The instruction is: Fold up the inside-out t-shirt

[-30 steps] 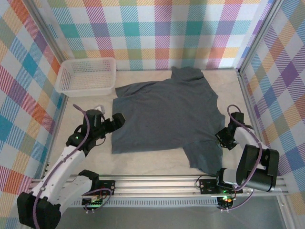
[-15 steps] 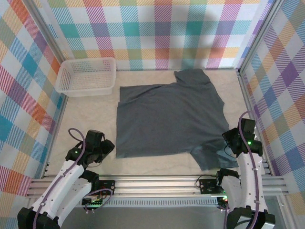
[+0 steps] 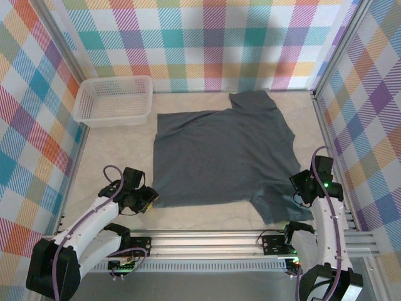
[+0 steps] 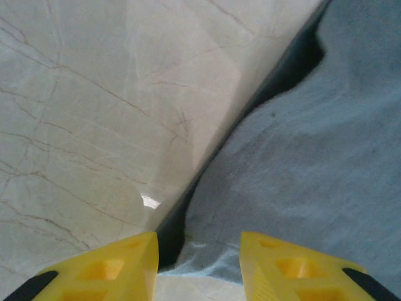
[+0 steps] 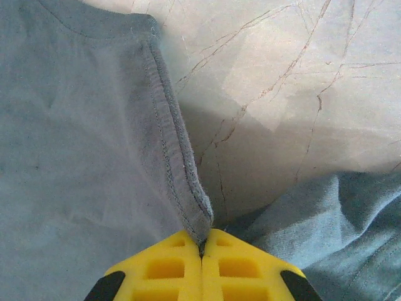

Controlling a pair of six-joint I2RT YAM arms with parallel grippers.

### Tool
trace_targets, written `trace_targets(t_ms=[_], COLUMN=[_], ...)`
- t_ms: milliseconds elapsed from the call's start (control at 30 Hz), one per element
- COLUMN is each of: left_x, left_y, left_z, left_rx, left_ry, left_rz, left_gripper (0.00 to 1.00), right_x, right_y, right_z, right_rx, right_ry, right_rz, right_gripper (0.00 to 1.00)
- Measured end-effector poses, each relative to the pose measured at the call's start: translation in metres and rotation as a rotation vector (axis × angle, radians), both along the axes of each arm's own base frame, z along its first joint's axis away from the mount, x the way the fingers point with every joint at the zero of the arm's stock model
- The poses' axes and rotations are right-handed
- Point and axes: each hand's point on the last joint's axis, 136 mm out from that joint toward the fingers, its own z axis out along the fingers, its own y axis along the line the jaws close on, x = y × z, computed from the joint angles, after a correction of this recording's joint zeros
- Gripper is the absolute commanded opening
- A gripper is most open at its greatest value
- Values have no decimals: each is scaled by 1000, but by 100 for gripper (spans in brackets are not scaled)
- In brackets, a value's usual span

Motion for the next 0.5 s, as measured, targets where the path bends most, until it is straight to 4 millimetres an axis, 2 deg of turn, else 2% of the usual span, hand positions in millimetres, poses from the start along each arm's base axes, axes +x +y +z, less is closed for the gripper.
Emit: trace_targets(t_ms=[233, 400, 467, 500], left_x=[-4, -7, -7, -6], left_y=[-4, -2, -2, -2], left_z=[-13, -15, -15, -14], left_rx=[-4, 7, 7, 4], left_ry=[68, 83, 84, 80], left_rz=[-17, -9, -9, -4], left_gripper=[25, 10, 0, 0], right_x=[-1, -1, -2, -3], right_y=[0, 0, 0, 0], right_z=[2, 1, 0, -1], right_rx=[-3, -2, -2, -2], right_ry=[-11, -7, -6, -5], right_rz=[0, 0, 0, -1], right_gripper=[0, 0, 0, 0])
